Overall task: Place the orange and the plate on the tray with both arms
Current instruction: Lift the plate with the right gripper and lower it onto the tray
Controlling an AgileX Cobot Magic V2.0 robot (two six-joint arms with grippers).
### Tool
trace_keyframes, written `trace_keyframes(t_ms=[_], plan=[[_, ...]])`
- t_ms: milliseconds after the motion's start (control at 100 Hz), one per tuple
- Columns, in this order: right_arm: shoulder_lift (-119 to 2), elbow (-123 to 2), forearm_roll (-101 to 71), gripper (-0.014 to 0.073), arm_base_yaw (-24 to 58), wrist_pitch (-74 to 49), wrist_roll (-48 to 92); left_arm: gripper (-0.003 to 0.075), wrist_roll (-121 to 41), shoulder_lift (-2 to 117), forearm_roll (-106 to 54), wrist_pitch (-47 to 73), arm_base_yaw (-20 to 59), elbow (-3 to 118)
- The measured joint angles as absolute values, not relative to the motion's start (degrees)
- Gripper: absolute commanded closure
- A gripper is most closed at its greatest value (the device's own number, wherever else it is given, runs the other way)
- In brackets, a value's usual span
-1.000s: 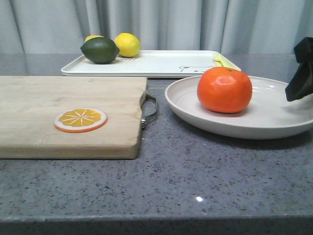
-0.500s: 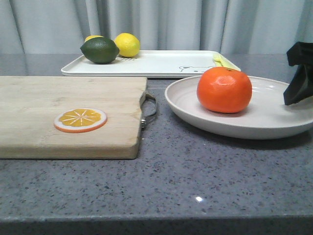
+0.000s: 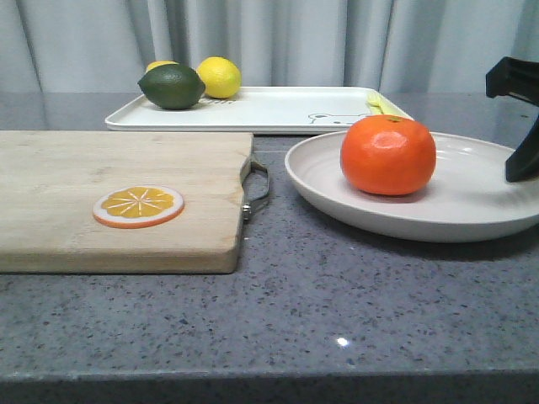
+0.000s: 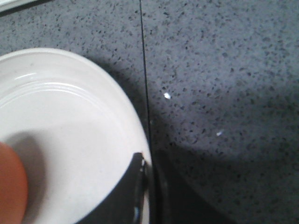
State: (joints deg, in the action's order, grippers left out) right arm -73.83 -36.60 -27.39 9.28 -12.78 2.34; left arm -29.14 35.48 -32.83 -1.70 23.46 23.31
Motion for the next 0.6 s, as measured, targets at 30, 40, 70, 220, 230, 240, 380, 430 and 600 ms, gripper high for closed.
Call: trace_keyframes(t_ms=[30,40,70,220,230,240,380,430,600], plan=[[-73.83,-36.6,-27.91,0.066,9.28,-12.78,2.34,0.0112,-29.14,35.48,-32.83,-1.7,23.46,23.31],[-73.83,-36.6,-28.16,0.066,9.28,-12.78,2.34,0.0112,-29.14,35.48,-32.83,-1.7,23.46,23.31],[-73.85,-36.6,-28.76,0.066,9.28,-12.72,2.23,0.0112,-29.14,35.48,-32.83,-1.7,23.46,23.31],[-74.07,-37.05,-31.85,0.066,9.28,-13.18,2.23,0.0112,-29.14,35.48,-32.83,-1.7,23.46,23.31],[-74.17,-37.25,-31.94,0.066,9.28,-13.4,2.23,0.0112,-29.14,35.48,-32.83,-1.7,23.46,23.31],[-74.16,-37.35,-31.93,0.066,9.28,-13.51,2.23,0.0112,-29.14,35.48,-32.83,-1.7,23.46,23.31],[-74.29,-41.35,-32.3,0.066,9.28,-16.9,2.46,0.0112,-29.14,35.48,-32.83,-1.7,23.46,23.31],[-74.41,-43.6,-32.3,0.066,9.28,-18.15,2.54,0.0112,-29.14,35.48,-32.83,-1.7,23.46,23.31],[-77.15,-53.98,-32.3,0.066,9.28,-21.55,2.59,0.0112,-29.14,35.48,-32.83,-1.7,23.46,23.31]])
